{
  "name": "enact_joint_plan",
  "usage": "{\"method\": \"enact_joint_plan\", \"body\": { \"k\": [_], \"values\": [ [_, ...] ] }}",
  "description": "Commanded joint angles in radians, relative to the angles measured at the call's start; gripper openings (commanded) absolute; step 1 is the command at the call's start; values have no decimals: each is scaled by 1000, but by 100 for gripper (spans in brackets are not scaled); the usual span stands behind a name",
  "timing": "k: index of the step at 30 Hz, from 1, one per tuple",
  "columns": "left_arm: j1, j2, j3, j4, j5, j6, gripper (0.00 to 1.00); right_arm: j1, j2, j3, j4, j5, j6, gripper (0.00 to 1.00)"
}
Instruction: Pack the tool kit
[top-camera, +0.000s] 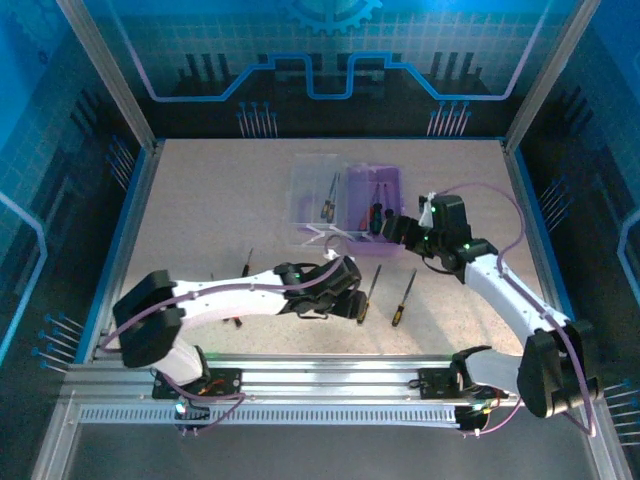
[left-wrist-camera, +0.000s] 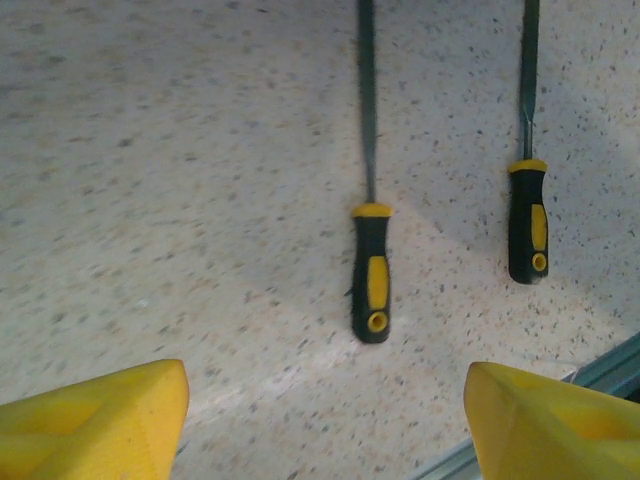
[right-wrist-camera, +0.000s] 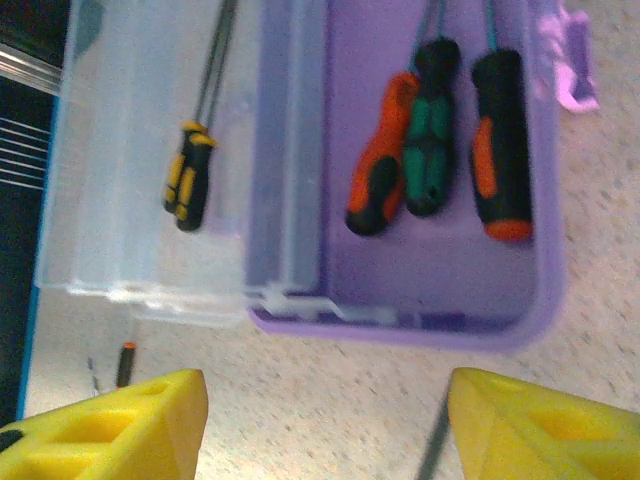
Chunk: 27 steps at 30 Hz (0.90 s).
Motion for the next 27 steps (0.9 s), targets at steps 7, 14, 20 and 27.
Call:
{"method": "enact_joint_plan", "body": {
  "k": [7, 14, 20, 27],
  "values": [
    [-36, 232, 200, -52, 60, 54, 66, -29, -124, -65, -29, 61, -55, 59],
    [-56, 318, 293, -188, -44, 63, 59, -48, -213, -127, -8, 73, -45, 59],
    [-57, 369, 304, -201, -42, 49, 54, -82, -174, -117, -19, 46, -52, 59],
    [-57, 432, 348, -233, -61, 54, 45, -99, -111, -119, 20, -2, -39, 58]
  ]
}}
